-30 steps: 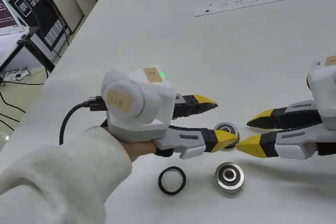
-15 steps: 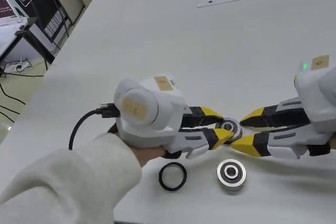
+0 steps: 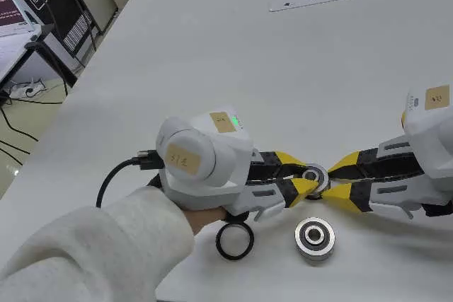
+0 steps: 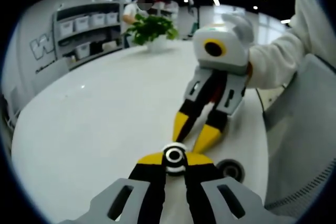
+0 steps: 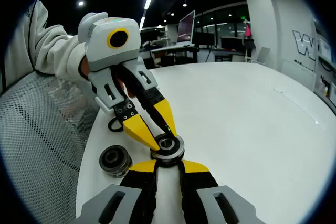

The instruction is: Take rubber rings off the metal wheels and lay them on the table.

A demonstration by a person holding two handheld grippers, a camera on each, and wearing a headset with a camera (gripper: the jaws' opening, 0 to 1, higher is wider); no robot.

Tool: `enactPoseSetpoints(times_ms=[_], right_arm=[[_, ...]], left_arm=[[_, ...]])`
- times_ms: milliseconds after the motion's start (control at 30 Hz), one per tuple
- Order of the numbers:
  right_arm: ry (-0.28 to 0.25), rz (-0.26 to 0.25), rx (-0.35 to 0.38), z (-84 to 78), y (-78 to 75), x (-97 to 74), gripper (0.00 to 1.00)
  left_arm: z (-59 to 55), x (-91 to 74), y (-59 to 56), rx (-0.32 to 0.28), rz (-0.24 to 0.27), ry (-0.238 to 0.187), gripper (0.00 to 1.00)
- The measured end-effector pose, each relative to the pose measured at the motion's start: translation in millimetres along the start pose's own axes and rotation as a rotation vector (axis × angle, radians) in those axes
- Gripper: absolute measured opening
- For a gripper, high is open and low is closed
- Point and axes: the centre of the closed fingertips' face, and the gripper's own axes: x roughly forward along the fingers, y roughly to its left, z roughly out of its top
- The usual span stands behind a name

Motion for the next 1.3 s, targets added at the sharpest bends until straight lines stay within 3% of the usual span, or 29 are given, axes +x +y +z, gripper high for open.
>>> enactPoseSetpoints(times_ms=[167,400,567,733,800,933,967,1000,1033,1067,1300], right_arm=[[0.007,-0.002,-0.029,-1.7,0.4,-1.2,0.03],[-0.029,-0.046,0.112,-2.5,-3.9,-1.5,0.00],[-0.069,-0.091,0.279,-3.1,-5.6,-2.2,0.00],[-0.088,-0.079,0.387,-3.0,-6.2,-3.3,0.00],[-0.115,-0.063,0.486,-2.7,-6.6,-3.7,0.00],[-0.187,-0.026,0.627,-0.8,-7.8,-8.6,0.00],[-0.254,-0.016,0.654,8.2,-10.9,-12.3,0.00],[-0.288,0.000,0.690,13.9,-11.2,-15.8,0.00],[-0.273,0.040,0.726,14.7,-5.4,-15.9,0.00],[-0.246,0.001,0.686,7.5,-9.2,-13.9,0.00],[-0.247,0.028,0.752,13.9,-4.3,-13.8,0.00]], left_arm=[[-1.1,-1.4,-1.3,-0.014,0.003,-0.001,0.14],[-2.8,-3.5,-3.4,-0.015,0.001,-0.001,0.14],[-3.4,-4.3,-3.4,-0.014,0.005,0.004,0.14],[-3.9,-4.6,-3.5,-0.007,0.002,0.005,0.13],[-4.0,-4.6,-3.3,-0.001,0.002,0.005,0.13],[-4.0,-4.8,-3.1,-0.006,-0.001,-0.002,0.13],[-4.0,-4.8,-3.2,-0.007,0.000,-0.004,0.13],[-4.0,-4.9,-3.2,-0.009,0.000,-0.005,0.13],[-3.9,-4.7,-3.1,-0.010,0.000,-0.006,0.13],[-3.8,-4.5,-3.3,-0.011,0.000,-0.008,0.13],[-4.1,-4.8,-3.9,-0.006,-0.001,-0.004,0.13]])
